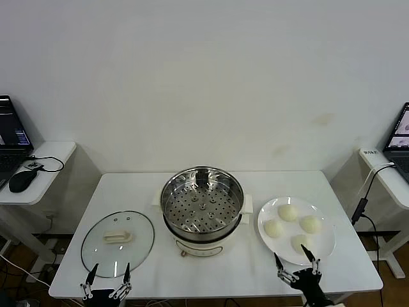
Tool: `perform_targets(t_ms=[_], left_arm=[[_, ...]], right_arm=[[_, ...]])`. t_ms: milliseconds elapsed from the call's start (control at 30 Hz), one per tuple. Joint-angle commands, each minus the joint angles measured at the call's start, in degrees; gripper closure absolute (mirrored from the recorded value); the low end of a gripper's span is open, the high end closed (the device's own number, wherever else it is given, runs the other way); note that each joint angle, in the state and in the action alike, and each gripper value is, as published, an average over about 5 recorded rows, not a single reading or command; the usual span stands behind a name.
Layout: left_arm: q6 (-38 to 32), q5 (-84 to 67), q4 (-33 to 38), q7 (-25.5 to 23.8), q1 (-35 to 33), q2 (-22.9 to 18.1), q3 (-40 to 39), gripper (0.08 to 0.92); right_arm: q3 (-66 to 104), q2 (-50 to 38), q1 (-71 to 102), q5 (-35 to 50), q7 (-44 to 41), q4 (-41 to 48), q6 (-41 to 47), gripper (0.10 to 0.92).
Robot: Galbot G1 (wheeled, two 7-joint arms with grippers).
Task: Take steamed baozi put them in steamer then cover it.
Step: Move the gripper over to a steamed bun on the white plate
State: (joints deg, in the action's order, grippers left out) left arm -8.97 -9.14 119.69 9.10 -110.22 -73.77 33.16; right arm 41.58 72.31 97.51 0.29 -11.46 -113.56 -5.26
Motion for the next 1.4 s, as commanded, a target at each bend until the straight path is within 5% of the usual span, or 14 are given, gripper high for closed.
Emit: perform_targets(t_ms=[33,433,767,1100,1400], left_arm=[[2.0,1.4,0.3,-2.3,1.0,0.5,-0.1,0.177],[2.5,6.7,0.0,-2.5,3.1,0.7,0.4,0.177],[2.3,7.7,0.1,-2.5,3.1,-0.1,1.1,0.177],[2.4,7.8,0.4,-2.3,3.1,-0.6,1.5,0.177],[2.7,7.6,0.3,-2.1,3.5,-0.6,2.8,0.177]], right_arm=[[3.7,-8.5,-7.7,-14.3,-2.4,2.3,2.9,0.202],[1.7,-30.9,-24.3,-21.6,-24.0,12.0,9.0,0.203],[-20.8,-44.8,-48.6,-26.6,-40.8,25.7,3.8,0.203],[-54.9,-42.1,-78.1,-20.8,-47.8,39.2,-0.5,0.203],[-69.2,-34.6,-88.1,-18.4,-49.0,47.1,0.0,0.203]])
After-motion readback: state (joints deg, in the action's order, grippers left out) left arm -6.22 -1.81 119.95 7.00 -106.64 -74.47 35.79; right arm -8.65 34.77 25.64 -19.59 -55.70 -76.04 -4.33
